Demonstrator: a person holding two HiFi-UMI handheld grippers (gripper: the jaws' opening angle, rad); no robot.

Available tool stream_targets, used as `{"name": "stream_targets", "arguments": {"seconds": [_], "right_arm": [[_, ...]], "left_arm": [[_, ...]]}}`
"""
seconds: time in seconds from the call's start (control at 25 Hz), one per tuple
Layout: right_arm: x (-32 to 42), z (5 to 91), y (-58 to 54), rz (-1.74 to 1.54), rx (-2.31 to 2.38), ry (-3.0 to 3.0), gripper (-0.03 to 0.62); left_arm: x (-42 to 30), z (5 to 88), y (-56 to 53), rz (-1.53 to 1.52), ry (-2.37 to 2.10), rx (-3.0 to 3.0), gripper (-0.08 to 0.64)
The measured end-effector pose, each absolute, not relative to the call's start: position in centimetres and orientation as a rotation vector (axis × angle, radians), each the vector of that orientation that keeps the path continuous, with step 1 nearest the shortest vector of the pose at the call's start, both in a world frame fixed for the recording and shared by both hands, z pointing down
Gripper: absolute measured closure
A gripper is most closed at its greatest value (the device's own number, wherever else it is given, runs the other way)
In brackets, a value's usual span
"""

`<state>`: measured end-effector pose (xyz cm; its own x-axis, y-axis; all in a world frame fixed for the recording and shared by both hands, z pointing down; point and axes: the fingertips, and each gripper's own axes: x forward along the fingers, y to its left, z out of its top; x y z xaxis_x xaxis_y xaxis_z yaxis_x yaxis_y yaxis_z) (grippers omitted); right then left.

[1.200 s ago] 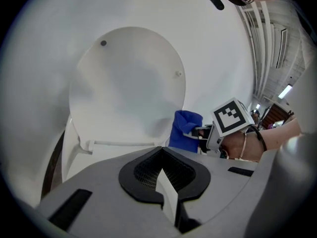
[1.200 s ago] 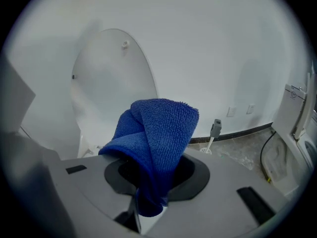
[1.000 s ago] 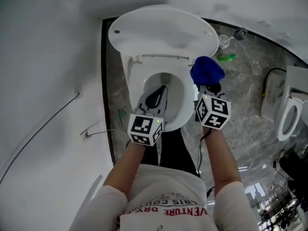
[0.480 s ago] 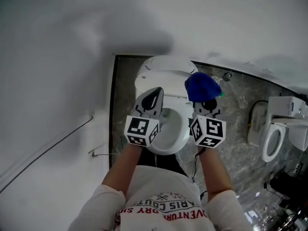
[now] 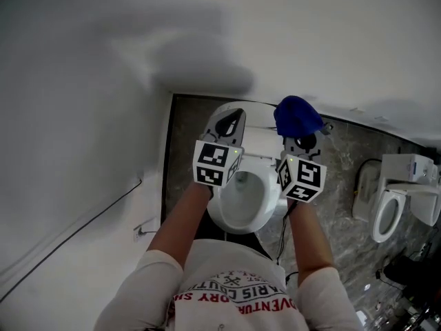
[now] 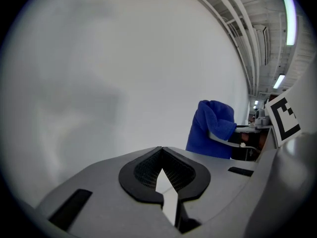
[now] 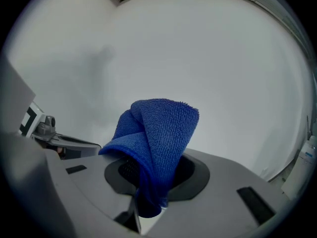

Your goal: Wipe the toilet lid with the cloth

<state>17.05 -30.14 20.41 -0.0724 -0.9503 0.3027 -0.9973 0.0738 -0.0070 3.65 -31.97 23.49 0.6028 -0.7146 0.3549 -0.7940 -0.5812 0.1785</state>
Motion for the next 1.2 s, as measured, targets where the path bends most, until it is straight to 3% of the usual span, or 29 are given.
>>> {"name": "stream_targets", "arguments": {"seconds": [0.36, 1.2], "right_arm": [[17.0, 26.0, -30.0, 0.493, 1.929, -2.057, 0.505], [15.3, 25.6, -17.5, 0.531, 1.866, -2.218, 0.505]], "left_arm": [[4.9, 28.1, -32.1, 0.45, -1.137, 2.422, 0.554], [3.6, 27.0, -19.7, 0.449, -1.316, 2.36, 0.554]]}}
